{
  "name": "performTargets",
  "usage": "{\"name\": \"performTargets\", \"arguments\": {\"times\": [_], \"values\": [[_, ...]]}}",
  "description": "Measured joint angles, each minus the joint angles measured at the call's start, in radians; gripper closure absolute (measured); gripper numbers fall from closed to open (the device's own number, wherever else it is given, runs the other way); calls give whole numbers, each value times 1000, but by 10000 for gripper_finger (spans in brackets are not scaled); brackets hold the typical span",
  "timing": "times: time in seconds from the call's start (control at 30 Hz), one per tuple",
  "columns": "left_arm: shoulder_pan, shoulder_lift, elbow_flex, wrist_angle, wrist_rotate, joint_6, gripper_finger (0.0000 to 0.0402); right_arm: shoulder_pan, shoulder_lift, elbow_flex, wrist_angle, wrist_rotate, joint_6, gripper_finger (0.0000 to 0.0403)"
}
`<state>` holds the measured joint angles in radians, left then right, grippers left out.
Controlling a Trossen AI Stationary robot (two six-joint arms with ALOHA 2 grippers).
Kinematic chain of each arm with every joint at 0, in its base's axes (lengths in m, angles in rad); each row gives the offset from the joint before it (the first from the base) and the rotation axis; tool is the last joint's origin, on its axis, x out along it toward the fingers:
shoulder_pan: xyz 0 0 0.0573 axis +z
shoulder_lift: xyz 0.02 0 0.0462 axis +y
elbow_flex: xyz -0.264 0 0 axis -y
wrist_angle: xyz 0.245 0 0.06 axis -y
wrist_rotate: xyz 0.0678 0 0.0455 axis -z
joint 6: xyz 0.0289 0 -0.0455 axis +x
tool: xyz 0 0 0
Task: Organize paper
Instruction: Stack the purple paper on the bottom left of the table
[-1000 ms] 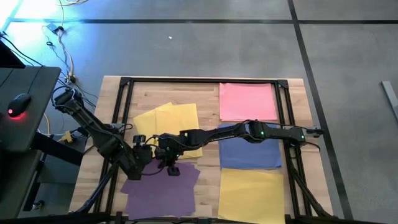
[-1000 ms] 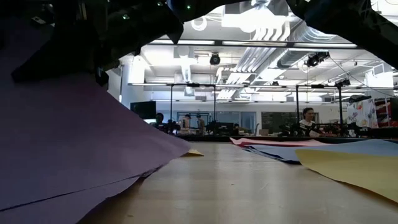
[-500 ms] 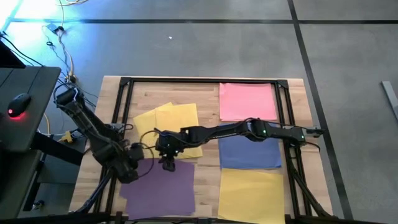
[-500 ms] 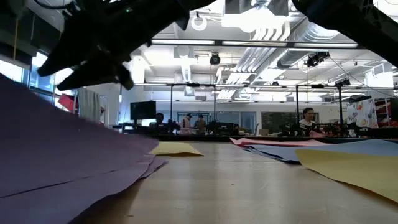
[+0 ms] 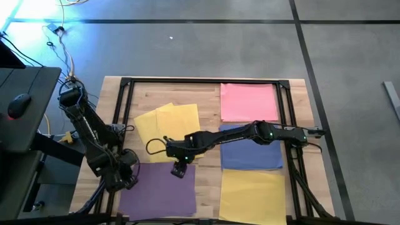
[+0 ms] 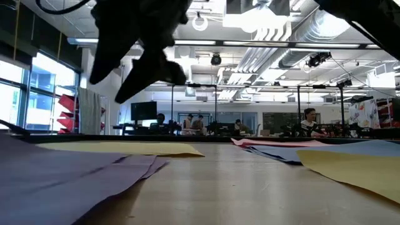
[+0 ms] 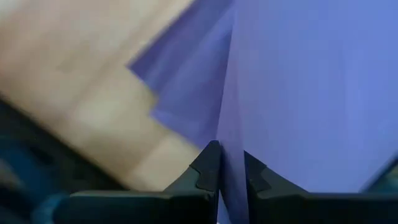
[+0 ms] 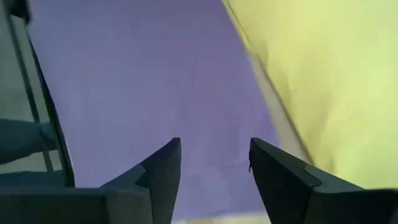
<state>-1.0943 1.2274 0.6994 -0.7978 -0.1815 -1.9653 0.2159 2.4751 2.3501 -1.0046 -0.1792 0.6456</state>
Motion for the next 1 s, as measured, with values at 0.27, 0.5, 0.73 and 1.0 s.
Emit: {"name": "performTargets", "arguments": {"times": [0.27,0.5,0.73,1.0], "values": [[-15,5,-35,21,-104,-103,401,72,-56,0,-61,56,8,267],[-15,4,-35,12,-63,-51,394,129,-61,-9,-62,80,27,268],[-16,3,-35,27,-27,38,308,152,-61,-9,-61,123,85,268],[-16,-10,36,44,105,117,244,152,-71,-8,-105,165,117,268]]}}
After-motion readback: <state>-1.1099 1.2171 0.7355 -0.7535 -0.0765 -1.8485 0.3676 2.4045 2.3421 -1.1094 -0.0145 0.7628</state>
